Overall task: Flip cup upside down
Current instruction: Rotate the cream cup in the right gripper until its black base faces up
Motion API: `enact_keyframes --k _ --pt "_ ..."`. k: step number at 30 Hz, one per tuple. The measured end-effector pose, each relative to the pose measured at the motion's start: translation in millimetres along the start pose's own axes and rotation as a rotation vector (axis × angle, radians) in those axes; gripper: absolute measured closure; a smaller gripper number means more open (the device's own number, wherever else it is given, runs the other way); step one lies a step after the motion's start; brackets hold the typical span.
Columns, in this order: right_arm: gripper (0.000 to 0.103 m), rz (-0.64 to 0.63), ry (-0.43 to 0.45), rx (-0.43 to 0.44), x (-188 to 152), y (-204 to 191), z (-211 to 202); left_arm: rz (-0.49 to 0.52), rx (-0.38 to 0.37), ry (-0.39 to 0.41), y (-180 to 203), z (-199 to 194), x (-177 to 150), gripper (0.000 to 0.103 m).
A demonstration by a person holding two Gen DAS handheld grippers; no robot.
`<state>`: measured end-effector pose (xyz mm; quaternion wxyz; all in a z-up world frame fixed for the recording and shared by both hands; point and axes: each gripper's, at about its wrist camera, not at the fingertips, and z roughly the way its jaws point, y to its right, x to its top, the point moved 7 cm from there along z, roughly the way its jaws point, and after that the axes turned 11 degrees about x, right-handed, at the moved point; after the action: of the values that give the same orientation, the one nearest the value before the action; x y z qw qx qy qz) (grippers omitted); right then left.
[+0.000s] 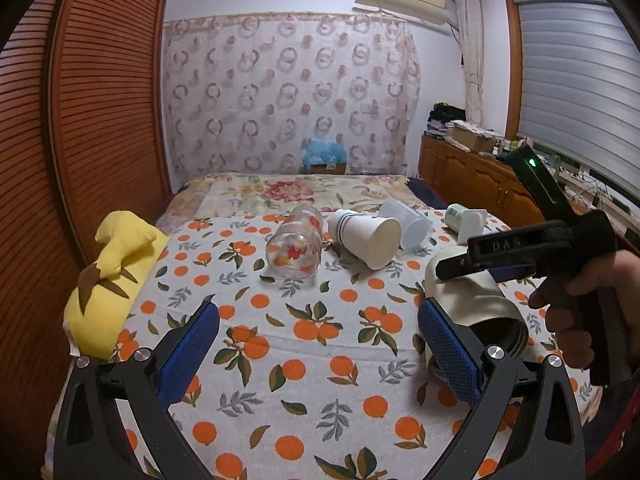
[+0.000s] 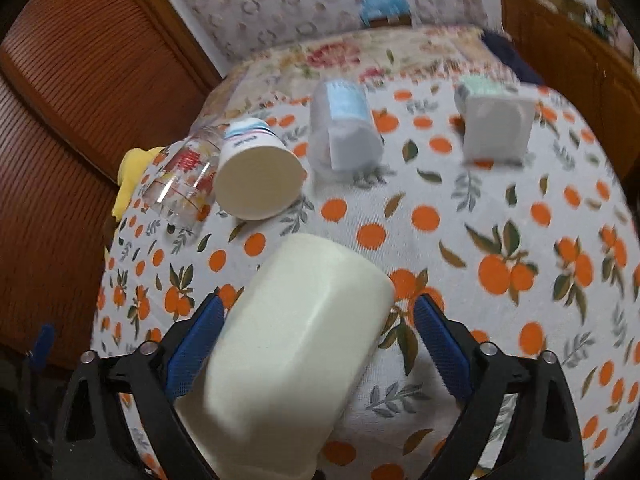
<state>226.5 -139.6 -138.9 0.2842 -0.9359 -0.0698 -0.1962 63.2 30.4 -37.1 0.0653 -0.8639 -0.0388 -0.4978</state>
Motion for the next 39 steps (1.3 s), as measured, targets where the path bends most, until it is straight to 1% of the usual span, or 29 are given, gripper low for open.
enact_keyframes --k 3,6,12,15,16,18,21,25,28,30,33,35,37,39 --pt "0.004 0.048 -0.040 0.034 -1.2 2.9 7.5 -0.002 -0.001 -0.003 -0.6 0.1 -1.6 0.007" --pt "0.004 0.070 -0.071 0.053 -0.5 3.9 14.1 -0.003 -0.002 -0.002 -0.3 0.1 -1.1 0.007" --pt "0.004 0.122 -0.104 0.094 -0.6 7.8 26.9 0.006 -0.004 -0.004 0.6 -0.5 -3.1 0.007" --pt "0.009 0.119 -0.104 0.093 0.0 5.2 29.7 0.009 -0.004 -0.002 0.0 -0.7 -4.3 0.007" --pt "0.013 0.123 -0.104 0.099 0.5 4.8 29.8 0.006 -0.003 -0.003 0.7 0.2 -3.5 0.007" --pt "0.014 0.128 -0.103 0.098 1.3 5.2 29.1 0.006 -0.003 -0.004 0.9 -0.1 -3.3 0.007" --pt "0.019 0.108 -0.088 0.081 2.5 3.7 27.2 0.008 -0.001 -0.005 0.9 -0.2 -3.8 0.007" --pt "0.025 0.055 -0.060 0.085 4.9 -3.0 18.5 0.011 0.004 -0.008 -1.3 -0.6 -4.8 0.007" --pt "0.026 -0.021 -0.044 0.087 6.3 -12.6 6.9 0.011 0.008 -0.010 -4.1 0.3 -6.4 0.007" --pt "0.027 -0.089 -0.010 0.084 8.3 -23.1 -6.7 0.010 0.010 -0.010 -5.6 0.3 -7.1 0.007" --pt "0.027 -0.150 0.029 0.095 9.9 -34.5 -24.1 0.009 0.010 -0.013 -6.8 1.0 -8.4 0.007" --pt "0.028 -0.216 0.074 0.091 10.6 -45.2 -38.5 0.011 0.010 -0.012 -6.3 0.8 -8.0 0.007" --pt "0.028 -0.284 0.121 0.071 11.1 -54.4 -52.0 0.010 0.010 -0.012 -6.7 1.1 -8.0 0.007" --pt "0.028 -0.325 0.162 0.052 11.7 -60.0 -62.3 0.010 0.010 -0.012 -6.2 1.0 -7.8 0.007"
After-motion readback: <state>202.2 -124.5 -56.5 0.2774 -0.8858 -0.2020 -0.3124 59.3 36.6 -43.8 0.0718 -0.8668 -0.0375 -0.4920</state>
